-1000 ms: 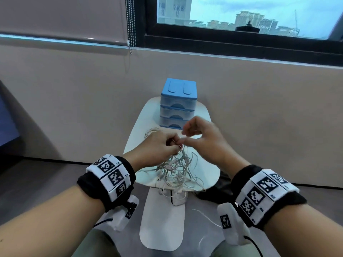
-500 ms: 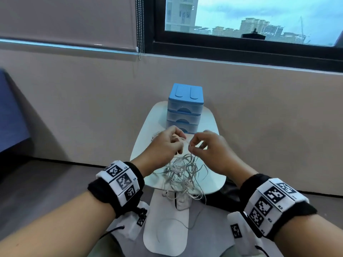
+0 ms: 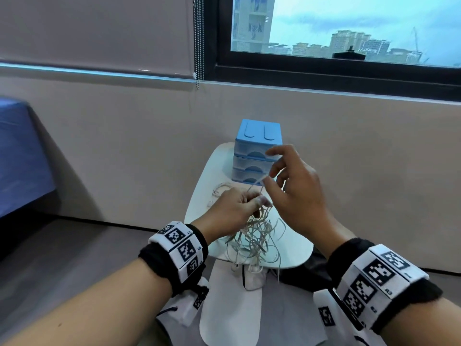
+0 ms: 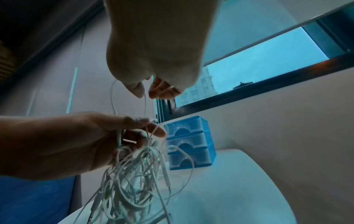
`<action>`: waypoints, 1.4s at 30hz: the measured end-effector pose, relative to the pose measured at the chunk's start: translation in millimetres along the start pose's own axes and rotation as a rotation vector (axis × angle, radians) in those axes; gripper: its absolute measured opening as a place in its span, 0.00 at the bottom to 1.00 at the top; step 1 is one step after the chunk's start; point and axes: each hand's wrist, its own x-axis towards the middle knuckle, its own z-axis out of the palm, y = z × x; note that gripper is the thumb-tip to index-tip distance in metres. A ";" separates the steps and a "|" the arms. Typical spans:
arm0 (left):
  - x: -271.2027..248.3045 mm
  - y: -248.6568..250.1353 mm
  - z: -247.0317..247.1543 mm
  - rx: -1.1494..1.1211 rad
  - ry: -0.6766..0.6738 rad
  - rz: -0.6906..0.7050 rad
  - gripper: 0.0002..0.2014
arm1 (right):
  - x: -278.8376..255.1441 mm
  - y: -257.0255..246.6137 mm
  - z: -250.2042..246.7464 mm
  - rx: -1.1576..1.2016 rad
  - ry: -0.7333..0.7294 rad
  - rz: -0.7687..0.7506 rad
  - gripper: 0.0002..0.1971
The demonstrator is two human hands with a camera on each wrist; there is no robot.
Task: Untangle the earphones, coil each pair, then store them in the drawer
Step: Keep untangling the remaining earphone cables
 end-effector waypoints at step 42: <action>8.4 -5.5 5.2 0.059 0.099 -0.067 0.07 | 51.7 -31.2 -14.6 0.120 0.239 0.001 0.07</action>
